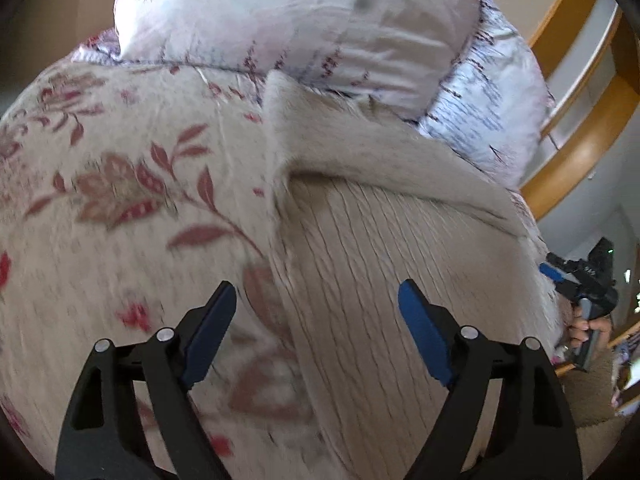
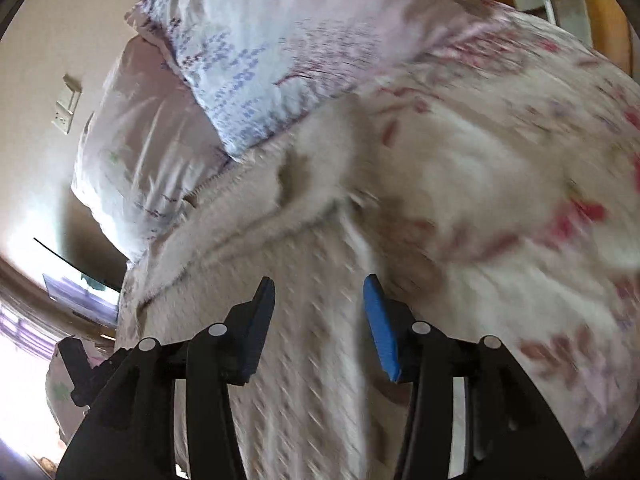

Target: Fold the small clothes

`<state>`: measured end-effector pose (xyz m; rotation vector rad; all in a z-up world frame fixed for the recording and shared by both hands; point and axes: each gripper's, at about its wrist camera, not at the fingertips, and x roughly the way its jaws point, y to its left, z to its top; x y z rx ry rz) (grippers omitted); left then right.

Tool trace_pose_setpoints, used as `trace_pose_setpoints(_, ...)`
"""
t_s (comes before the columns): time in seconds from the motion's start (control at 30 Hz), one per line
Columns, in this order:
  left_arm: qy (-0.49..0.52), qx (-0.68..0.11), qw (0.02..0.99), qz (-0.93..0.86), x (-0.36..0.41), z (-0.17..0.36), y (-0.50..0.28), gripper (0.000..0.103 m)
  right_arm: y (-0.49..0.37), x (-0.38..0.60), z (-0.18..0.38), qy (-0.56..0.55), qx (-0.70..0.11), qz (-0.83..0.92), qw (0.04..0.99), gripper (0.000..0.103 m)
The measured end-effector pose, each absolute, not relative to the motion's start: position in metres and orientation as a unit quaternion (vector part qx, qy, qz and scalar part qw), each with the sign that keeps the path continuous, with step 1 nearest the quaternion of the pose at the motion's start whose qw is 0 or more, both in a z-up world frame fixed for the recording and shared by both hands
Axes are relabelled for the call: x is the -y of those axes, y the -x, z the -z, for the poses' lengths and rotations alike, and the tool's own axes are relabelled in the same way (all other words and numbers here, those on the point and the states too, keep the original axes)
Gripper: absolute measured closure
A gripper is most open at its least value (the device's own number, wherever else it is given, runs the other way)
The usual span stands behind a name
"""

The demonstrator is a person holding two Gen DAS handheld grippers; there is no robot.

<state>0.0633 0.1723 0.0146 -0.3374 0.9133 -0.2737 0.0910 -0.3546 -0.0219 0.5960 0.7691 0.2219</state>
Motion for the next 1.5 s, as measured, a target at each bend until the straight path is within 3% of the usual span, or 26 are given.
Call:
trace_pose_setpoints(0.33, 0.209, -0.429, 0.862, 0.171, -0.17, -0.007, -0.031, 0.032, -0.054, 0.36, 0.051, -0.332, -0.388, -0.155, 0.846, 0.056)
trace_pose_setpoints(0.7, 0.274, -0.417, 0.835, 0.232, -0.161, 0.007, 0.018, 0.061, -0.011, 0.342, 0.064, -0.346, -0.407, -0.247, 0.809, 0.068)
trace_pose_setpoints(1.07, 0.265, -0.44, 0.813, 0.276, -0.137, 0.012, 0.048, 0.067, 0.021, 0.306, 0.069, -0.282, -0.45, -0.302, 0.792, 0.08)
trace_pose_setpoints(1.13, 0.257, -0.444, 0.813, 0.276, -0.134, 0.011, 0.048, 0.071, 0.023, 0.304, 0.065, -0.273, -0.445, -0.304, 0.797, 0.085)
trace_pose_setpoints(1.2, 0.252, -0.445, 0.815, 0.274, -0.134, 0.01, 0.048, 0.09, 0.022, 0.304, 0.06, -0.268, -0.434, -0.303, 0.805, 0.093)
trace_pose_setpoints(1.23, 0.249, -0.443, 0.817, 0.271, -0.134, 0.009, 0.046, 0.093, 0.022, 0.304, 0.054, -0.261, -0.422, -0.301, 0.814, 0.094)
trace_pose_setpoints(1.5, 0.223, -0.412, 0.855, 0.221, -0.144, -0.013, 0.029, 0.096, 0.021, 0.303, 0.013, -0.183, -0.33, -0.237, 0.895, 0.095)
